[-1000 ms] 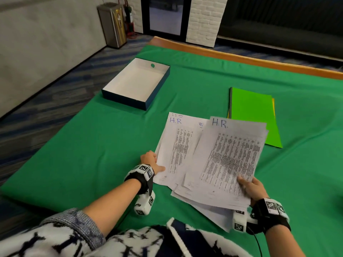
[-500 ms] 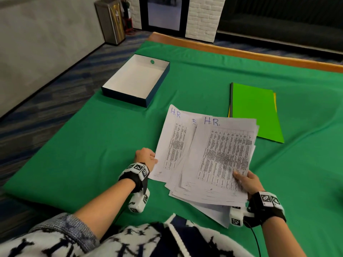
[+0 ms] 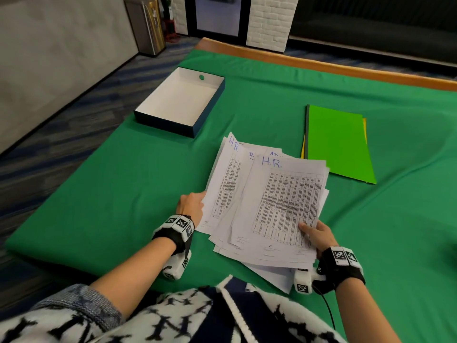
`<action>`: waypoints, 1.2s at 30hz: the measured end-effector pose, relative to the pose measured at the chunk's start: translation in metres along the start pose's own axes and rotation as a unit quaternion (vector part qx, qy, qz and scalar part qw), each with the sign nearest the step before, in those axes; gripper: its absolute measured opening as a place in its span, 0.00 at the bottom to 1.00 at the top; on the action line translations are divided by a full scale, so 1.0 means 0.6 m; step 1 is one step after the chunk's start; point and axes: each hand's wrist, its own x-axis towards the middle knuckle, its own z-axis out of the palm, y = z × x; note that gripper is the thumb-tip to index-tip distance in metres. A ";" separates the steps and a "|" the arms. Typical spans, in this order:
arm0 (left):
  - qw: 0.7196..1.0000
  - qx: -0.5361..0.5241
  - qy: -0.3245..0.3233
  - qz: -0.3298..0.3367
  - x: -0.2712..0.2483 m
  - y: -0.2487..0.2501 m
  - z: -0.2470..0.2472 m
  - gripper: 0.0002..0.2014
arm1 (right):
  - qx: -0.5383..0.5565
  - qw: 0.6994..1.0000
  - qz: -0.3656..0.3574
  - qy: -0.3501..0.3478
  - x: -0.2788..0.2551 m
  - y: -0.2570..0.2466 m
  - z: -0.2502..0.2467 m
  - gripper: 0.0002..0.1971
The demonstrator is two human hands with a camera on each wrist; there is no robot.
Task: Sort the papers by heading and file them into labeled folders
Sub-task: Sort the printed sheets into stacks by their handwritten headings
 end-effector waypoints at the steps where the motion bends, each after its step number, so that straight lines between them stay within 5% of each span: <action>1: 1.000 -0.008 0.004 -0.001 -0.002 0.000 0.001 0.20 | -0.001 1.000 0.000 -0.001 0.001 0.001 -0.001 0.13; 6: 0.998 -0.028 0.054 0.004 0.003 0.003 -0.004 0.07 | -0.008 1.000 0.005 -0.003 0.002 0.001 -0.003 0.12; 13: 0.994 -0.053 0.020 -0.092 0.013 0.007 -0.016 0.27 | -0.014 1.000 0.007 -0.013 0.002 -0.001 -0.006 0.11; 20: 0.994 0.003 0.005 -0.106 0.007 0.008 -0.009 0.04 | -0.014 1.000 0.002 -0.020 0.005 0.001 -0.009 0.10; 24: 0.996 0.016 0.012 -0.085 0.010 -0.006 0.003 0.20 | -0.015 1.000 -0.002 -0.017 0.006 0.004 -0.009 0.06; 31: 0.997 -0.010 0.011 -0.072 0.008 -0.014 0.004 0.18 | -0.007 1.000 -0.007 -0.020 0.006 0.004 -0.009 0.05; 34: 0.993 -0.077 0.029 -0.085 0.004 -0.012 -0.003 0.06 | -0.002 1.000 -0.003 -0.021 0.007 0.005 -0.010 0.06; 36: 0.989 -0.107 0.026 -0.099 -0.001 -0.008 -0.008 0.11 | -0.002 1.000 0.000 -0.023 0.007 0.004 -0.011 0.05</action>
